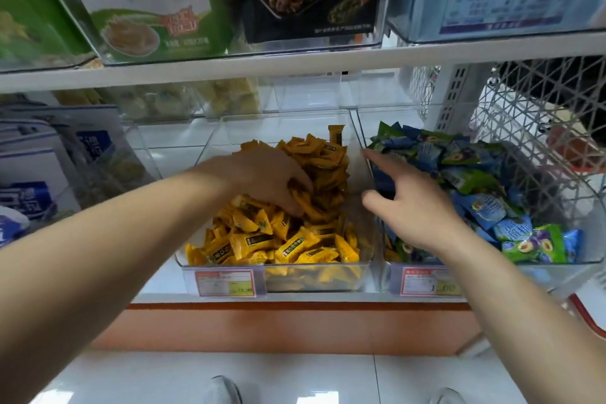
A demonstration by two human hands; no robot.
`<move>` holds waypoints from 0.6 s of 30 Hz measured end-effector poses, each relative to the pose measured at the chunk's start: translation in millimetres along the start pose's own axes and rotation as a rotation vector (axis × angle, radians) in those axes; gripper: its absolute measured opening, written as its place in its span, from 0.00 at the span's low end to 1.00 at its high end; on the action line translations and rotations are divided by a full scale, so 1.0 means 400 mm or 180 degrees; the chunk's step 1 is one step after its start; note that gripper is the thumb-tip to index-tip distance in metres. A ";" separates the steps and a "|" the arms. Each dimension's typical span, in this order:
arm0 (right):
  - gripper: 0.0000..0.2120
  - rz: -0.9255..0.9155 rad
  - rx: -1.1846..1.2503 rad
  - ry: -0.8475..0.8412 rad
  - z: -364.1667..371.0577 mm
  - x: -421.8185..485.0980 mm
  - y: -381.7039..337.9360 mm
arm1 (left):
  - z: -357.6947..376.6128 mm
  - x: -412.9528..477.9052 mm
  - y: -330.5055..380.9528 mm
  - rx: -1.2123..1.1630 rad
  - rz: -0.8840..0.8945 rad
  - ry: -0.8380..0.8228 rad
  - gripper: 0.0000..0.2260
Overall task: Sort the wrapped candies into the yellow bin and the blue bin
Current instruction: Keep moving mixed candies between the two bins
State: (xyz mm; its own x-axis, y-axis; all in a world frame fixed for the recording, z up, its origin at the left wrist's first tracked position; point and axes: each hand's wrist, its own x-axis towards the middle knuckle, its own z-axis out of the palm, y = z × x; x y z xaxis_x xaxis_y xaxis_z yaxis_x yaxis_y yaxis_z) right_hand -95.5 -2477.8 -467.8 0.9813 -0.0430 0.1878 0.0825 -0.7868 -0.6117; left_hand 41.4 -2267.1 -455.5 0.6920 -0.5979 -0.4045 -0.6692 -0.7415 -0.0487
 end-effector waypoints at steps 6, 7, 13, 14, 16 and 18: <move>0.35 -0.0020 0.0130 0.0013 0.007 -0.001 0.001 | -0.008 0.002 -0.009 0.0204 0.0034 0.0034 0.24; 0.34 -0.0032 0.0139 0.0025 0.008 -0.001 0.001 | -0.013 -0.001 -0.001 0.0210 0.0049 -0.0003 0.24; 0.35 0.0004 0.0173 0.0051 0.005 0.001 0.004 | -0.039 -0.015 0.093 -0.0049 0.0336 -0.0104 0.20; 0.36 0.0016 0.0162 0.0057 0.005 0.001 0.003 | -0.029 -0.009 0.112 -0.0138 0.0386 -0.0097 0.18; 0.36 0.0018 0.0136 0.0073 0.006 -0.001 0.002 | -0.010 0.003 0.140 -0.0269 0.0402 0.0025 0.18; 0.36 0.0012 0.0125 0.0076 0.006 -0.002 0.001 | 0.000 0.018 0.149 -0.0312 0.0327 0.0221 0.23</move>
State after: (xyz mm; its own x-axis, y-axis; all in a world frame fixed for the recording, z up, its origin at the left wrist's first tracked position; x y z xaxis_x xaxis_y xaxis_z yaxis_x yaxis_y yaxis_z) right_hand -95.9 -2476.8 -470.0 0.9772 -0.0611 0.2034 0.0860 -0.7618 -0.6421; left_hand 6.5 -2315.8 -461.1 0.6406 -0.6893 -0.3384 -0.7101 -0.6994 0.0804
